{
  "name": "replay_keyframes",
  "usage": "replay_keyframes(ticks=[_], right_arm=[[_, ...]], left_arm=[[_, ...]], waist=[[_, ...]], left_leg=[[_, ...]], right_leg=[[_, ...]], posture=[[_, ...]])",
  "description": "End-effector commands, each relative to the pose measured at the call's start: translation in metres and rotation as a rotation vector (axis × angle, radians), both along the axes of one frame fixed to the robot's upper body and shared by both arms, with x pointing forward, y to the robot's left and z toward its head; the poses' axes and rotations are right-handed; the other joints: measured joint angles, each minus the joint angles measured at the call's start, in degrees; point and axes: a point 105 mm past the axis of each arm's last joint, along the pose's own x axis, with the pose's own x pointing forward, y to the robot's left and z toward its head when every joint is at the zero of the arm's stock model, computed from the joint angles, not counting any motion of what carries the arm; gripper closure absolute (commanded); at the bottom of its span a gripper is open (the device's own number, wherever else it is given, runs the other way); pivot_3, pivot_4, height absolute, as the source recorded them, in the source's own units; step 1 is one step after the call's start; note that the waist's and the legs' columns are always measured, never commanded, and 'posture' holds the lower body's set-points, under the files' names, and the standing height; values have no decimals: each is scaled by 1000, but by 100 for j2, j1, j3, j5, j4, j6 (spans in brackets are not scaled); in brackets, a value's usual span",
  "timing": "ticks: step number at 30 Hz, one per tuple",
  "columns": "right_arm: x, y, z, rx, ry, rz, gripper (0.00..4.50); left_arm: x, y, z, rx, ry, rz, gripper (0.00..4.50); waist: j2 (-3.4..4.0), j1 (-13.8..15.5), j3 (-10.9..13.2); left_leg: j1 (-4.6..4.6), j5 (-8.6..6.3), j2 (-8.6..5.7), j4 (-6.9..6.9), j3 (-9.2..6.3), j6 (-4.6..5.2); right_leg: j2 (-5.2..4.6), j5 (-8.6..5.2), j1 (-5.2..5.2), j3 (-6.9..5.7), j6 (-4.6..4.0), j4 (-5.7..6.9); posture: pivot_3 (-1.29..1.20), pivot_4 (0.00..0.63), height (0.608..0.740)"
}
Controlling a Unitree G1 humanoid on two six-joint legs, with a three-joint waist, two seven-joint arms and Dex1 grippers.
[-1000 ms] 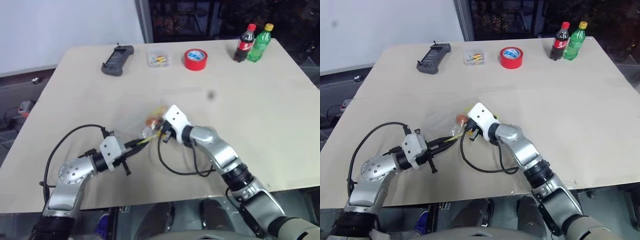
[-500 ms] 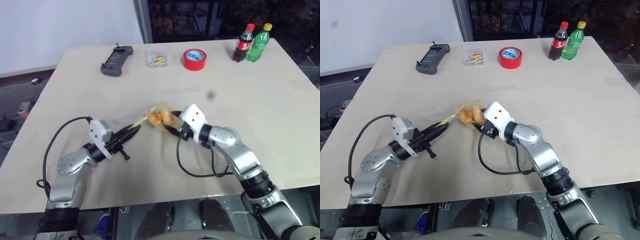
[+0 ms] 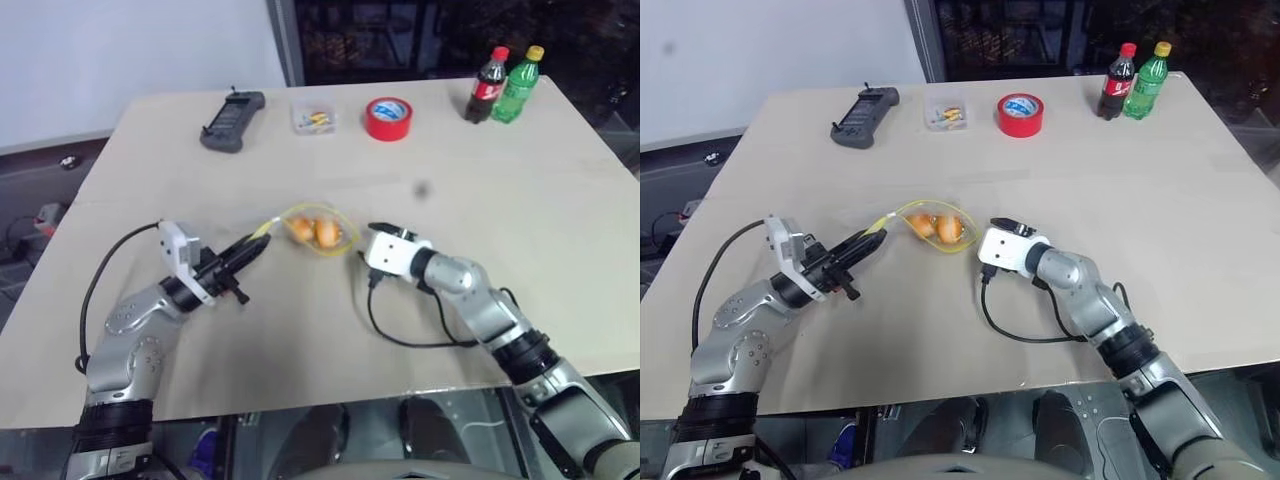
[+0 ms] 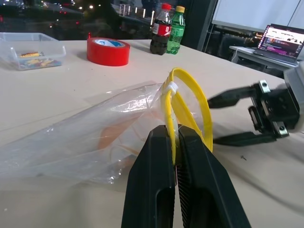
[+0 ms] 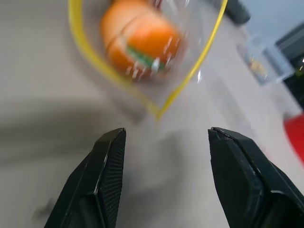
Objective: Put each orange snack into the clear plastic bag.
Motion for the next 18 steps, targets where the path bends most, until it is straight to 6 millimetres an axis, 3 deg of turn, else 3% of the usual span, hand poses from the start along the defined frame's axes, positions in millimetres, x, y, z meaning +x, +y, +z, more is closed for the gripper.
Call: replay_keyframes(ticks=[1, 7, 13, 15, 18], right_arm=[[1, 11, 20, 71, -34, 47, 1701], [0, 13, 25, 114, -9, 67, 4469], [18, -9, 35, 85, -58, -7, 4469], [32, -28, 48, 64, -107, -67, 4469], [57, -69, 82, -9, -237, -188, 4469]], left_arm=[[-4, -2, 18, 15, -65, -2, 4500], [-5, -6, 23, 26, -83, 10, 4500], [4, -10, 39, 27, -109, 14, 4500], [17, -13, 50, 50, -139, 34, 4500], [54, -14, 72, 151, -220, 142, 4500]], waist=[[0, 1, 0], [0, 3, 0], [0, 10, 0], [0, 37, 2], [-2, 68, 13]], left_leg=[[0, 0, 0, 0, 0, 0], [1, 0, 0, 0, 0, 0], [1, 0, 3, 0, 0, -1], [0, 0, 2, 2, -3, -1], [-1, 2, -3, 9, -7, -3]], right_leg=[[0, 0, 0, 0, 0, -1], [1, 0, 0, 0, -1, -2], [3, 1, 0, 0, -2, -1], [3, 2, 0, -4, -3, -1], [0, 5, 3, -10, -7, 2]], posture=[[0, 150, 740], [0, 150, 740], [0, 150, 740], [0, 150, 740], [0, 150, 740]])
